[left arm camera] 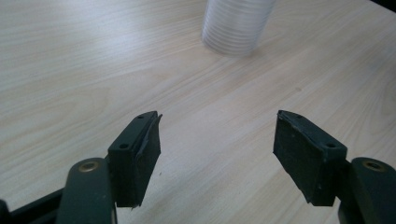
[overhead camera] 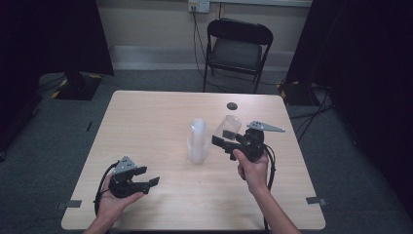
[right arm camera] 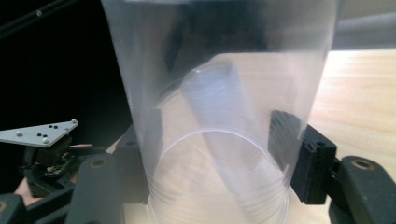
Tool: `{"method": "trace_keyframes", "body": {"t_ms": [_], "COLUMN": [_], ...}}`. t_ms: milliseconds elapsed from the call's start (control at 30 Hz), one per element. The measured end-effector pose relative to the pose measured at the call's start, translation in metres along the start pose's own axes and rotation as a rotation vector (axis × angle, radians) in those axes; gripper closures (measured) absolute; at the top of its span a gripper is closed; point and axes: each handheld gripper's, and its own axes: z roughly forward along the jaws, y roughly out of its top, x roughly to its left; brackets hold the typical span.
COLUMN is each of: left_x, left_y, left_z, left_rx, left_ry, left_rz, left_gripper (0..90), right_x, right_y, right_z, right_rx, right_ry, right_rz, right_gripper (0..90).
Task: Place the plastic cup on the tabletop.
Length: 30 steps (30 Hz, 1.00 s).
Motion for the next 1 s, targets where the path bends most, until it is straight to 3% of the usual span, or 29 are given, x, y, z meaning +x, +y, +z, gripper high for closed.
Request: {"method": "trace_keyframes", "body": {"t_ms": [100,333,400,600,667,733,800,867,1000], "left_x": [-0.006,-0.021,-0.024,-0.032,-0.034,-0.037,-0.039,-0.045,-0.052], "left_y": [0.005,0.006,0.008,0.02,0.028,0.043,0.048,0.062,0.071], "left_z": [0.0,0.006,0.008,0.012,0.014,0.017,0.019,0.023,0.031], "left_rx": [-0.01,-0.027,-0.034,-0.062,-0.077,-0.104,-0.109,-0.138,-0.164], "left_ry": [-0.005,0.0,-0.022,-0.033,-0.047,-0.073,-0.083,-0.101,-0.116], "left_rz": [0.019,0.036,0.025,0.058,0.07,0.105,0.101,0.128,0.156], "left_gripper": [33.0,35.8,35.8,33.8,31.8,34.1,35.0,37.9,40.3], "right_x": [-0.004,-0.002,0.0,0.004,0.005,0.006,0.007,0.008,0.008], "right_y": [-0.008,-0.021,-0.023,-0.027,-0.028,-0.027,-0.027,-0.027,-0.028], "right_z": [-0.002,0.001,0.0,-0.003,-0.004,-0.007,-0.007,-0.007,-0.007], "right_rx": [0.013,0.083,0.093,0.108,0.106,0.098,0.1,0.105,0.098], "right_ry": [0.029,0.037,0.045,0.057,0.069,0.081,0.079,0.085,0.101], "right_rz": [0.058,0.055,0.059,0.072,0.087,0.096,0.094,0.105,0.122], "right_gripper": [35.6,35.9,35.9,36.0,36.3,36.9,37.0,37.1,37.2]}}
